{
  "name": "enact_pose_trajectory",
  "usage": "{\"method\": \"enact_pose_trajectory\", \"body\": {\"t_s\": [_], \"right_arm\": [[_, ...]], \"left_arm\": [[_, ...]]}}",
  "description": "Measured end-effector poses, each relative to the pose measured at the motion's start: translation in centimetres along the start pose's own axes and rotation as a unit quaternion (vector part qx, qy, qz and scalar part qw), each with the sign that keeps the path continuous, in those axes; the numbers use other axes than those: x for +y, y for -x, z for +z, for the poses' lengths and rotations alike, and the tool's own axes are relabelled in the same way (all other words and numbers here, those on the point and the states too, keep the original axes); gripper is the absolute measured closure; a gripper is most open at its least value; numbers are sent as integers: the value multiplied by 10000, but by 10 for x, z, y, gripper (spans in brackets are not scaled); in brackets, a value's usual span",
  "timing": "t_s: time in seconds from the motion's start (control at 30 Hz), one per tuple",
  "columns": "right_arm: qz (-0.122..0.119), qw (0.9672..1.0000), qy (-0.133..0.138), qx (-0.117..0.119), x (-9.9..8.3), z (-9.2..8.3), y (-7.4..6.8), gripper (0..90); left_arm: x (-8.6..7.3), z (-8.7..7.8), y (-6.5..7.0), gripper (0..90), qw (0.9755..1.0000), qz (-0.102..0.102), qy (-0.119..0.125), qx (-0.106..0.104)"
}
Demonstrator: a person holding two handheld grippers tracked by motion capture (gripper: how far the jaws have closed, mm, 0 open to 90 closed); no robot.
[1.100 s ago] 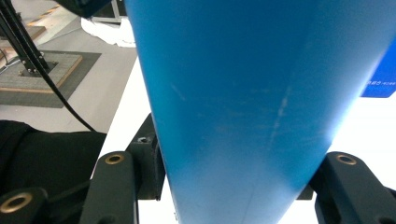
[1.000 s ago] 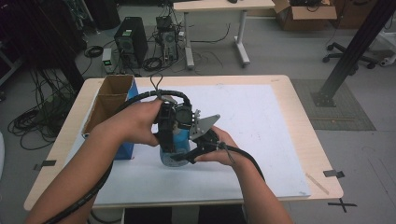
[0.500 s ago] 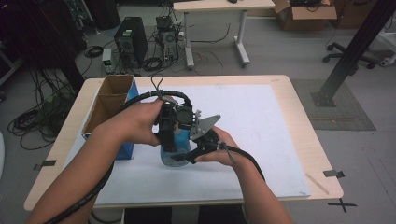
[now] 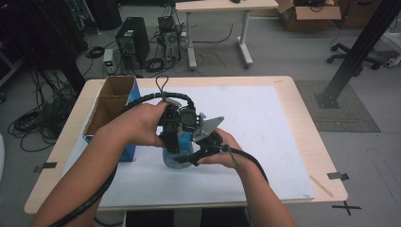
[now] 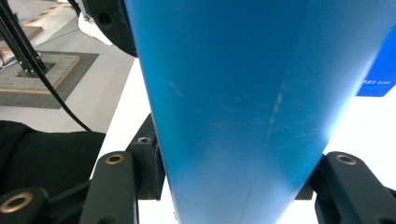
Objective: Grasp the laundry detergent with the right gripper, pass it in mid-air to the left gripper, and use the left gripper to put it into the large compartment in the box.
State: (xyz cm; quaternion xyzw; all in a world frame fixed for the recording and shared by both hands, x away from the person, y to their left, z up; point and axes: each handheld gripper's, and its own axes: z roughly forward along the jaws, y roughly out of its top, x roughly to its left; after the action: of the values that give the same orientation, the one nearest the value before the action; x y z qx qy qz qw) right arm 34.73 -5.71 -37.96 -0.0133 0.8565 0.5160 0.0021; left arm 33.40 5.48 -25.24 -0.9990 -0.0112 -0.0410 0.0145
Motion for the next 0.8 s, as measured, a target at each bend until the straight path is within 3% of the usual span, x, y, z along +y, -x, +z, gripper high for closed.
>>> {"method": "enact_pose_trajectory", "body": {"t_s": [0.3, 0.67, 0.8], "right_arm": [[-126, 9998, 92, -84, 2, -2, -3, 434], [-107, 9995, 264, -163, 4, -3, -5, 423], [-25, 9994, 320, -145, 2, -2, -5, 321]], "left_arm": [[3, -6, 4, 385, 9999, -13, -131, 52], [7, -12, 5, 388, 9997, 39, -217, 71], [7, -13, 5, 388, 9997, 52, -188, 115]]}}
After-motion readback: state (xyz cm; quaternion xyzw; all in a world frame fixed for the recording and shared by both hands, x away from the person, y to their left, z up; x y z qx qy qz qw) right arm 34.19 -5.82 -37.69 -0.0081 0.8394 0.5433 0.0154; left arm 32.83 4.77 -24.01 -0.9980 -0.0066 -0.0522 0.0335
